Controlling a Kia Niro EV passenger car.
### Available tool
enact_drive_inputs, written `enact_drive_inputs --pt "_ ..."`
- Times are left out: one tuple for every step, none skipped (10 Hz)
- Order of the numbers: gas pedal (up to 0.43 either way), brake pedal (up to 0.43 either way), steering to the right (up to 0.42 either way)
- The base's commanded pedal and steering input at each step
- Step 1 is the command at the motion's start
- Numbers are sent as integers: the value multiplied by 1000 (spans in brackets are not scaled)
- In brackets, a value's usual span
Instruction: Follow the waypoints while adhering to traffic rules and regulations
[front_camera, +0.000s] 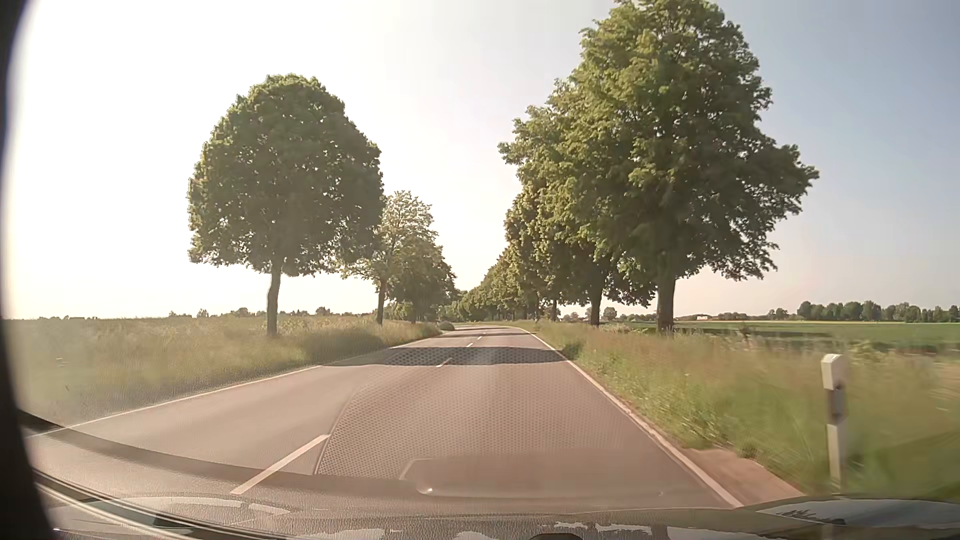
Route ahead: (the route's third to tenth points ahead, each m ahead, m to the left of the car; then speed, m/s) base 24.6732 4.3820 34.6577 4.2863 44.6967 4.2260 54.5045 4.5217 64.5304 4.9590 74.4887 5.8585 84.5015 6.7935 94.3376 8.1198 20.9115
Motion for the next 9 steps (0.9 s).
enact_drive_inputs --pt "240 0 -1" --pt "240 0 -2" --pt "240 0 -3" --pt "240 0 -3" --pt "240 0 -3" --pt "240 0 -3" --pt "240 0 -3" --pt "228 0 -3" --pt "220 0 -3"
